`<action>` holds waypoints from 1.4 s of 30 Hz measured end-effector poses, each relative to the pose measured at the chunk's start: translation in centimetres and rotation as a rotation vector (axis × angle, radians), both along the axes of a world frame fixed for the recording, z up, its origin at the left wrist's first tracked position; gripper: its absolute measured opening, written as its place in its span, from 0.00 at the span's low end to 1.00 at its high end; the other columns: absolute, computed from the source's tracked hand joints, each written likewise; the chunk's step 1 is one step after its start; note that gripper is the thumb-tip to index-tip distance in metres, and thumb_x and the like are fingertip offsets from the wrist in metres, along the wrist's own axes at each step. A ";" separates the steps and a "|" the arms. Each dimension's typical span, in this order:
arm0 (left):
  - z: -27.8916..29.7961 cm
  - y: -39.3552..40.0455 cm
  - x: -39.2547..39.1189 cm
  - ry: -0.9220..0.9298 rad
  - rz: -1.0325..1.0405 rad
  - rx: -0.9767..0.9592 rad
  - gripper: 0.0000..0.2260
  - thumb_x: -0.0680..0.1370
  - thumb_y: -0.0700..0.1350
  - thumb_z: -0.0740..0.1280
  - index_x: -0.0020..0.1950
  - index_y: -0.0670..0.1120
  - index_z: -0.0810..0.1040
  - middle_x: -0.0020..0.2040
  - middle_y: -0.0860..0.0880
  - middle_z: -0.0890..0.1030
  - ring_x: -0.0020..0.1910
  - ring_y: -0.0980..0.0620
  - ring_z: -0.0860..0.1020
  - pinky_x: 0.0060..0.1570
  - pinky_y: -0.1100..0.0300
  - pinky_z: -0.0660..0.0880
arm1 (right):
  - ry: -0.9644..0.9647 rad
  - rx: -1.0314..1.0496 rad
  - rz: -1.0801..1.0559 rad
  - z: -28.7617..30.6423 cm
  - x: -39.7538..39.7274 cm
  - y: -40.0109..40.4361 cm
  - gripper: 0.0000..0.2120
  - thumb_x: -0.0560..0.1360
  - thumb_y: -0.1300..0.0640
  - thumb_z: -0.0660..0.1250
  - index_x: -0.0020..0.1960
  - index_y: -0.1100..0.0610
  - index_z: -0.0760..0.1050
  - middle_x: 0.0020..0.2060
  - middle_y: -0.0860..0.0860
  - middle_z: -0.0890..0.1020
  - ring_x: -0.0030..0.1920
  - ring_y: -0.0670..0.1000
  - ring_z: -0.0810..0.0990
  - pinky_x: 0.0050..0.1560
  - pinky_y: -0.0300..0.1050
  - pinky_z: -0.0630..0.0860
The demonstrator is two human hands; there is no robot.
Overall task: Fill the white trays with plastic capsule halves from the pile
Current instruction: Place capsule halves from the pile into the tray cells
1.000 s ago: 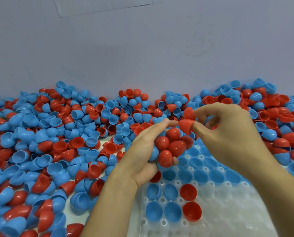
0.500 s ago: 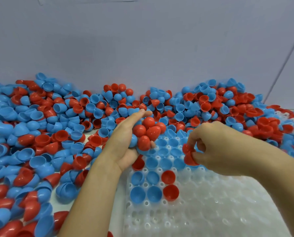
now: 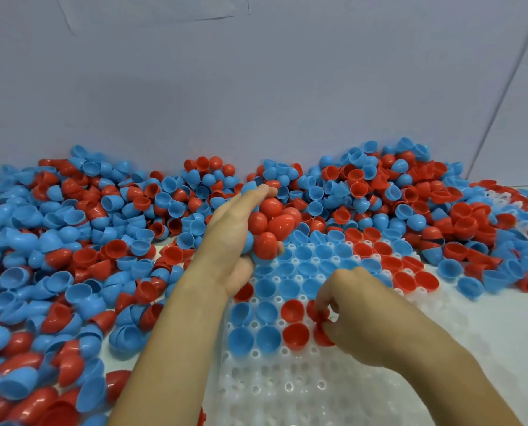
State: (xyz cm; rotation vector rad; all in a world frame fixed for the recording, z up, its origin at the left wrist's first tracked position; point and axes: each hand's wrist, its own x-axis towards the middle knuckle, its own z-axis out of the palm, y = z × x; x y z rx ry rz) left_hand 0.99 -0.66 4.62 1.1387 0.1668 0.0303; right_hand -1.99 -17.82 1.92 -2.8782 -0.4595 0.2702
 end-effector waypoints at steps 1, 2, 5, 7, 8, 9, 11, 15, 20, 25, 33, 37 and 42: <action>0.5 -0.3 -0.1 -0.010 0.017 0.013 0.11 0.78 0.49 0.71 0.56 0.45 0.83 0.49 0.46 0.81 0.37 0.50 0.83 0.30 0.57 0.76 | -0.007 0.017 0.004 -0.1 0.0 -0.1 0.08 0.72 0.60 0.69 0.51 0.57 0.82 0.46 0.53 0.85 0.46 0.53 0.84 0.43 0.50 0.83; 1.0 -0.6 -0.3 -0.019 0.032 0.025 0.12 0.78 0.49 0.71 0.57 0.44 0.83 0.48 0.46 0.81 0.38 0.50 0.82 0.30 0.57 0.76 | -0.016 0.029 0.010 -0.3 0.0 -0.1 0.09 0.72 0.61 0.69 0.51 0.57 0.82 0.46 0.53 0.85 0.46 0.54 0.84 0.42 0.50 0.82; 2.3 -1.6 -1.0 -0.033 0.071 0.045 0.15 0.79 0.49 0.70 0.61 0.41 0.81 0.41 0.49 0.81 0.36 0.52 0.81 0.31 0.58 0.77 | -0.024 0.052 0.022 -0.4 0.1 -0.2 0.11 0.70 0.62 0.68 0.52 0.58 0.82 0.47 0.55 0.85 0.45 0.55 0.84 0.40 0.52 0.82; 3.2 -2.3 -1.6 -0.044 0.073 0.056 0.16 0.79 0.49 0.70 0.62 0.40 0.80 0.39 0.50 0.80 0.36 0.52 0.81 0.30 0.58 0.75 | -0.020 0.079 0.030 -0.4 0.1 -0.3 0.12 0.70 0.62 0.68 0.52 0.59 0.82 0.47 0.56 0.85 0.45 0.57 0.84 0.36 0.48 0.81; 3.5 -2.5 -1.9 -0.048 0.071 0.063 0.16 0.79 0.48 0.70 0.62 0.40 0.80 0.40 0.50 0.79 0.37 0.52 0.80 0.30 0.58 0.75 | -0.019 0.089 0.032 -0.4 0.1 -0.4 0.12 0.70 0.63 0.68 0.52 0.59 0.82 0.47 0.56 0.85 0.45 0.57 0.84 0.34 0.47 0.79; 3.7 -2.8 -2.3 -0.049 0.070 0.069 0.15 0.79 0.48 0.69 0.61 0.41 0.80 0.40 0.50 0.79 0.37 0.52 0.80 0.30 0.59 0.75 | -0.018 0.098 0.033 -0.3 0.1 -0.4 0.11 0.70 0.63 0.68 0.52 0.60 0.82 0.47 0.57 0.85 0.45 0.58 0.84 0.34 0.48 0.79; 3.6 -3.0 -3.2 -0.047 0.073 0.069 0.15 0.78 0.49 0.70 0.60 0.41 0.81 0.43 0.48 0.80 0.37 0.52 0.81 0.31 0.58 0.76 | -0.014 0.114 0.032 -0.2 -0.1 -0.5 0.11 0.69 0.63 0.68 0.51 0.60 0.82 0.48 0.57 0.85 0.46 0.58 0.84 0.38 0.53 0.82; 1.4 -3.4 -5.2 -0.032 0.075 -0.021 0.14 0.74 0.49 0.73 0.52 0.40 0.81 0.37 0.49 0.83 0.37 0.50 0.81 0.30 0.57 0.76 | -0.014 0.117 0.019 -0.1 -0.3 -0.5 0.10 0.70 0.63 0.68 0.50 0.59 0.82 0.47 0.56 0.84 0.45 0.57 0.84 0.40 0.53 0.82; -1.2 -2.6 -5.1 0.033 0.092 -0.117 0.17 0.68 0.51 0.73 0.53 0.44 0.84 0.41 0.47 0.85 0.36 0.50 0.82 0.28 0.57 0.76 | -0.024 0.081 0.033 -0.2 -0.4 -0.6 0.09 0.72 0.61 0.68 0.51 0.58 0.82 0.46 0.55 0.84 0.46 0.55 0.84 0.43 0.53 0.83; -2.3 -1.1 -4.3 0.050 0.100 -0.262 0.18 0.66 0.52 0.74 0.52 0.45 0.84 0.54 0.40 0.81 0.37 0.48 0.82 0.29 0.56 0.76 | -0.003 0.122 0.093 0.6 0.2 -1.8 0.10 0.77 0.53 0.69 0.57 0.46 0.81 0.29 0.40 0.77 0.31 0.40 0.76 0.29 0.36 0.73; -2.1 -0.7 -4.5 0.015 0.059 -0.366 0.16 0.68 0.51 0.74 0.53 0.47 0.84 0.61 0.37 0.79 0.37 0.47 0.81 0.30 0.56 0.77 | -0.069 0.455 0.079 3.3 2.3 0.4 0.05 0.78 0.48 0.68 0.53 0.44 0.81 0.38 0.43 0.82 0.35 0.39 0.81 0.39 0.35 0.76; -2.3 -0.7 -4.6 -0.020 0.043 -0.341 0.15 0.68 0.51 0.73 0.52 0.47 0.84 0.52 0.41 0.83 0.38 0.47 0.81 0.31 0.56 0.77 | -0.126 0.727 -0.043 1.5 1.5 1.0 0.05 0.78 0.52 0.68 0.44 0.47 0.81 0.36 0.45 0.84 0.33 0.43 0.83 0.35 0.33 0.79; -2.8 -1.3 -4.6 -0.040 -0.024 -0.314 0.15 0.69 0.51 0.73 0.52 0.46 0.84 0.47 0.43 0.85 0.39 0.47 0.81 0.31 0.56 0.78 | -0.123 0.945 -0.170 -0.1 1.2 1.0 0.07 0.78 0.52 0.68 0.55 0.51 0.81 0.41 0.44 0.85 0.35 0.41 0.84 0.31 0.31 0.77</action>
